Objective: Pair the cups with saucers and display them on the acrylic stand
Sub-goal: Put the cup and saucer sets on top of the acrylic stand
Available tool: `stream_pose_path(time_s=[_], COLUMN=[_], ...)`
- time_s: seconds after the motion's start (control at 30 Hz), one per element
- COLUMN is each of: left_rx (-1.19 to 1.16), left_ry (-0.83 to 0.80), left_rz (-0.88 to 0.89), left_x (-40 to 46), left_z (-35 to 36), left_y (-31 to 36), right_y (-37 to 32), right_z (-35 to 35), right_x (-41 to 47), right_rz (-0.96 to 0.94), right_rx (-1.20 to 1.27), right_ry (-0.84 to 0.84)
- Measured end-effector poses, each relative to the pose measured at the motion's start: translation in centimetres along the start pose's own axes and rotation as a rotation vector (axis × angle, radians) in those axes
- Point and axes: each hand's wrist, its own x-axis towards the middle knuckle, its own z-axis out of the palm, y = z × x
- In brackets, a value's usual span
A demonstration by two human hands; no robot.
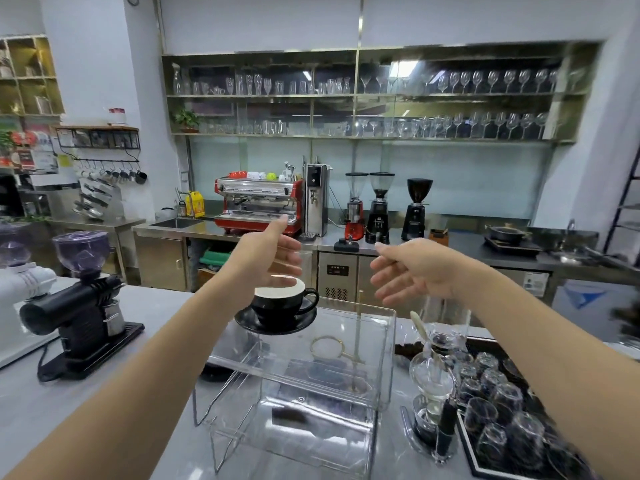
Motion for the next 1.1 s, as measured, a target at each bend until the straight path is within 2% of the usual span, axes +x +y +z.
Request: stream_pose_path(time_s=[0.23, 0.47, 0.87, 1.1], left_rx=[-0.013, 0.049, 0.085, 0.051], left_ry=[-0.209, -0.459, -0.603, -0.653], left_rz=[-0.051, -0.064, -0.139, -0.245], left_x=[-1.6, -3.9, -8.3, -10.4], left_z=[5.8, 13.8, 25.7, 29.8], left_y=[-0.8, -2.9, -7.3, -11.1], right_y=[1.9, 6.8, 17.1, 23.0], right_z=[-3.1, -8.0, -15.3, -17.0], right_x=[-5.0, -10.9, -16.8, -18.2], right_rz=[-0.007, 0.038, 0.158, 0.198], right_rx=[0.030, 0.053, 0.079, 0.102], right_ry=[0.068, 0.213, 0.274, 0.253])
